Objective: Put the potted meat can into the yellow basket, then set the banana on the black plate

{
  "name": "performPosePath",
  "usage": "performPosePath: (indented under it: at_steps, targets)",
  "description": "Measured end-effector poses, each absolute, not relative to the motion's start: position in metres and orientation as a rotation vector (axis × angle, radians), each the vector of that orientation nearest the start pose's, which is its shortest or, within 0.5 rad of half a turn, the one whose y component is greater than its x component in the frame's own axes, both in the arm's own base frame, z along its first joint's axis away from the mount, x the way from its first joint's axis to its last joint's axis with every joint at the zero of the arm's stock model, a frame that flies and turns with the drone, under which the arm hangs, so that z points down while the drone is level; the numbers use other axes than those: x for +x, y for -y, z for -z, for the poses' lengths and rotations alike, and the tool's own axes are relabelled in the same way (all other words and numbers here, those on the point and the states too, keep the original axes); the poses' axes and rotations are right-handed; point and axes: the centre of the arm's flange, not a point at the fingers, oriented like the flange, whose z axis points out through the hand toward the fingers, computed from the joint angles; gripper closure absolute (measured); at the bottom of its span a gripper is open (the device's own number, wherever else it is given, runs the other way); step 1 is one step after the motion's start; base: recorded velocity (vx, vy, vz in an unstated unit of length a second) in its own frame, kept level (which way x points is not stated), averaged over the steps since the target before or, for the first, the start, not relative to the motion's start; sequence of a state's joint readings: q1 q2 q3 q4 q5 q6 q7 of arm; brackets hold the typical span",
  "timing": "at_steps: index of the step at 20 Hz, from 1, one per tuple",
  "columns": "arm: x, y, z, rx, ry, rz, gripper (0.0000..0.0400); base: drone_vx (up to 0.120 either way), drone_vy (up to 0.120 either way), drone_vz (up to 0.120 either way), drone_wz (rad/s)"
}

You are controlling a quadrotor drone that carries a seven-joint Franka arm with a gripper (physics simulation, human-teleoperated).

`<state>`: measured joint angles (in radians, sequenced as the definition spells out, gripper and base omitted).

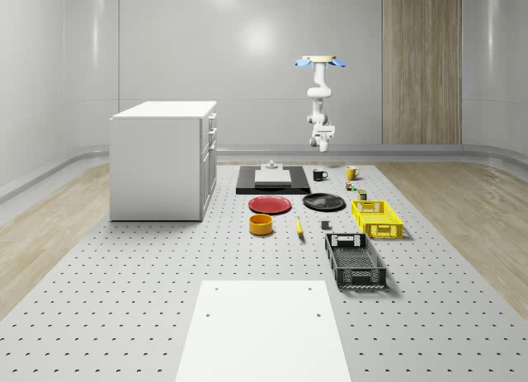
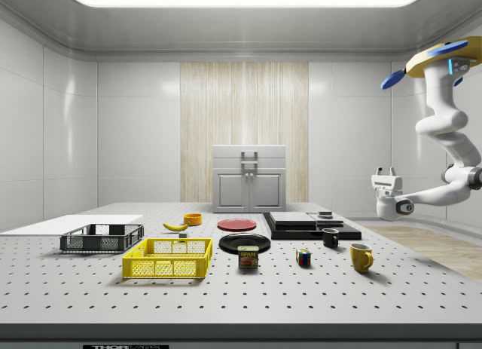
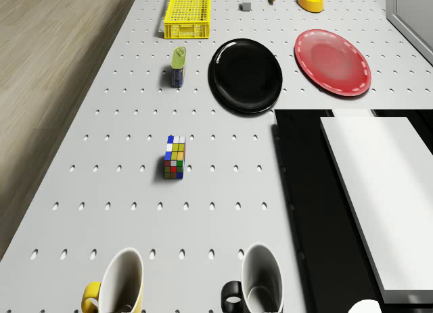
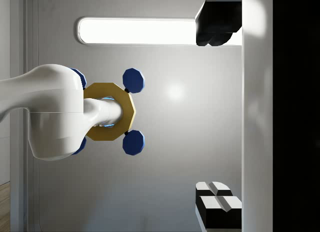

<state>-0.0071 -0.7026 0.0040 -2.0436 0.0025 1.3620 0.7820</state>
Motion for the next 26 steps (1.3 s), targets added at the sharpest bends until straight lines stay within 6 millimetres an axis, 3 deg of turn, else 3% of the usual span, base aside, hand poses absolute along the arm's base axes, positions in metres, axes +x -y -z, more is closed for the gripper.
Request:
performPosePath:
  at_steps: [26]
  targets:
    - [0.3023, -0.0017, -0.6913, -2.902, -1.202, 0.069, 0.0, 0.12, 0.112, 0.0, 0.0]
